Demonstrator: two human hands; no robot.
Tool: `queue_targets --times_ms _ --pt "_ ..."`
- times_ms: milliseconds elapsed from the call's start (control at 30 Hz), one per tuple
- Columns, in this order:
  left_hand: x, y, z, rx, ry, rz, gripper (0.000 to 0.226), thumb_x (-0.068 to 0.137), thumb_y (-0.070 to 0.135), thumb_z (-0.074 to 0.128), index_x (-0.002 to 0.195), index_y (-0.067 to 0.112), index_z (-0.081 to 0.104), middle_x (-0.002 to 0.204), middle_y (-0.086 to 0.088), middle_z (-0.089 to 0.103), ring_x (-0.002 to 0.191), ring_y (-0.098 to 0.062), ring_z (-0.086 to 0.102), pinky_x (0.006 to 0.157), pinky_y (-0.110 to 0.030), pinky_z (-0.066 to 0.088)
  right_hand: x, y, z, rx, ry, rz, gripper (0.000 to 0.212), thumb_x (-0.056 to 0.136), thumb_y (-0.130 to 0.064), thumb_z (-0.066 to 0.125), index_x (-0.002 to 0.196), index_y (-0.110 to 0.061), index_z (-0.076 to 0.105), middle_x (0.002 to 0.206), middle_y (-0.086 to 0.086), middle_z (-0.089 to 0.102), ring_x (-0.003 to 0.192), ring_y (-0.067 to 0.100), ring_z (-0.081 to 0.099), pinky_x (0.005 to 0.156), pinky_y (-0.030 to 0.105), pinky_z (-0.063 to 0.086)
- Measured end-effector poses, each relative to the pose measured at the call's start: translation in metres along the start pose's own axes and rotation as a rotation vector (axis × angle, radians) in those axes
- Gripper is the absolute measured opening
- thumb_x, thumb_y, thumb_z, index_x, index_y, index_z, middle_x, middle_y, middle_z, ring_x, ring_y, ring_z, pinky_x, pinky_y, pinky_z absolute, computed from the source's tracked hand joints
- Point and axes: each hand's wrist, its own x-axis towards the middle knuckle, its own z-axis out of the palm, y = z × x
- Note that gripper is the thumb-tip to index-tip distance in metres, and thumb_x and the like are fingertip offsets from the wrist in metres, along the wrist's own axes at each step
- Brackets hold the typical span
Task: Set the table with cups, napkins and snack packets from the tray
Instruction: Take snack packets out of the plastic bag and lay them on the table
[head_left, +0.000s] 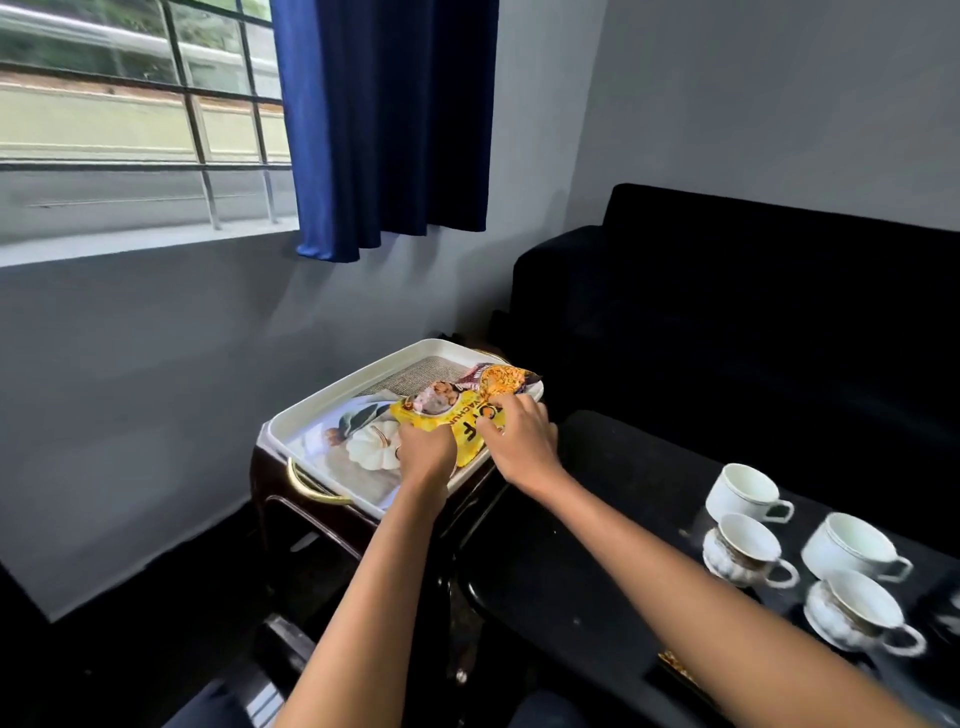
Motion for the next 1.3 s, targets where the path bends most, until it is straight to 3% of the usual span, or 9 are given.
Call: queue_targets --times_ms 100,200,267,467,633,833,1000,1167,1300 --pt "0.004 0.001 0.001 -0.087 -0.045 -0.092 0.031 0.093 0.005 0.042 0.122 -0.004 0.048 0.1 -0.012 0.057 0.088 -0.023 0.056 0.075 -0.033 0.047 0.02 0.0 0.017 -0.075 -0.091 0.057 0.052 0.092 -0.042 0.042 0.136 -0.015 0.039 0.144 0.008 0.038 0.132 0.027 0.03 0.105 0.045 0.027" --pt "0.006 0.0 0.003 -0.127 -0.126 -0.176 0.036 0.096 0.011 0.043 0.129 -0.005 0.044 0.123 -0.016 0.051 0.113 -0.028 0.053 0.094 -0.039 0.045 0.029 0.003 0.03 -0.104 -0.247 0.137 0.069 0.09 -0.052 0.042 0.144 -0.013 0.024 0.152 0.009 0.026 0.14 0.03 0.019 0.109 0.049 0.022" --pt "0.008 -0.001 0.003 -0.157 -0.14 -0.194 0.032 0.095 0.012 0.044 0.124 -0.001 0.046 0.119 -0.013 0.049 0.109 -0.027 0.051 0.089 -0.036 0.042 0.03 0.003 0.037 -0.16 -0.301 0.163 0.074 0.087 -0.053 0.046 0.144 -0.011 0.023 0.152 0.011 0.026 0.14 0.031 0.017 0.107 0.049 0.023" --pt "0.006 0.002 0.002 -0.229 -0.187 -0.232 0.018 0.092 0.017 0.044 0.105 0.007 0.052 0.105 -0.009 0.049 0.096 -0.024 0.048 0.082 -0.033 0.039 0.024 0.001 0.035 -0.125 -0.155 0.095 0.043 0.086 -0.038 0.059 0.124 -0.018 0.054 0.131 0.003 0.055 0.125 0.025 0.042 0.097 0.04 0.029" --pt "0.002 0.005 0.0 -0.375 -0.208 -0.262 0.014 0.09 0.013 0.038 0.083 0.014 0.05 0.101 -0.006 0.055 0.086 -0.019 0.055 0.088 -0.033 0.044 0.015 -0.004 0.025 0.073 -0.036 0.113 0.034 0.091 -0.021 0.054 0.123 -0.014 0.059 0.129 0.006 0.06 0.118 0.027 0.053 0.095 0.037 0.042" --pt "-0.011 0.019 0.005 -0.463 -0.205 -0.246 0.016 0.086 0.011 0.039 0.075 0.018 0.048 0.087 0.003 0.056 0.077 -0.011 0.054 0.07 -0.027 0.038 0.011 -0.003 0.005 0.17 0.193 0.141 0.023 0.092 -0.012 0.049 0.105 -0.009 0.068 0.105 0.011 0.069 0.098 0.029 0.062 0.077 0.033 0.049" --pt "-0.017 0.025 0.005 -0.612 -0.331 -0.246 0.038 0.088 0.009 0.028 0.095 0.02 0.064 0.117 0.001 0.056 0.109 -0.017 0.052 0.094 -0.042 0.04 0.005 0.003 -0.03 0.296 0.363 0.0 0.017 0.089 -0.004 0.055 0.099 -0.002 0.068 0.099 0.012 0.069 0.092 0.023 0.062 0.076 0.028 0.048" --pt "-0.013 0.022 0.002 -0.818 -0.541 -0.366 0.053 0.095 0.053 0.028 0.116 0.01 0.051 0.114 -0.014 0.065 0.098 -0.028 0.065 0.076 -0.05 0.051 -0.019 0.022 -0.073 0.272 0.408 -0.261 0.021 0.085 0.005 0.058 0.103 0.002 0.068 0.105 0.011 0.069 0.098 0.013 0.061 0.085 0.013 0.045" --pt "-0.009 0.019 -0.006 -0.554 -0.741 -0.344 0.085 0.078 0.079 0.035 0.124 0.009 0.054 0.111 -0.014 0.069 0.096 -0.032 0.067 0.076 -0.05 0.054 -0.042 0.047 -0.1 0.227 0.325 -0.398 0.018 0.083 0.008 0.06 0.096 0.002 0.071 0.11 0.014 0.069 0.106 0.019 0.063 0.093 0.025 0.05"
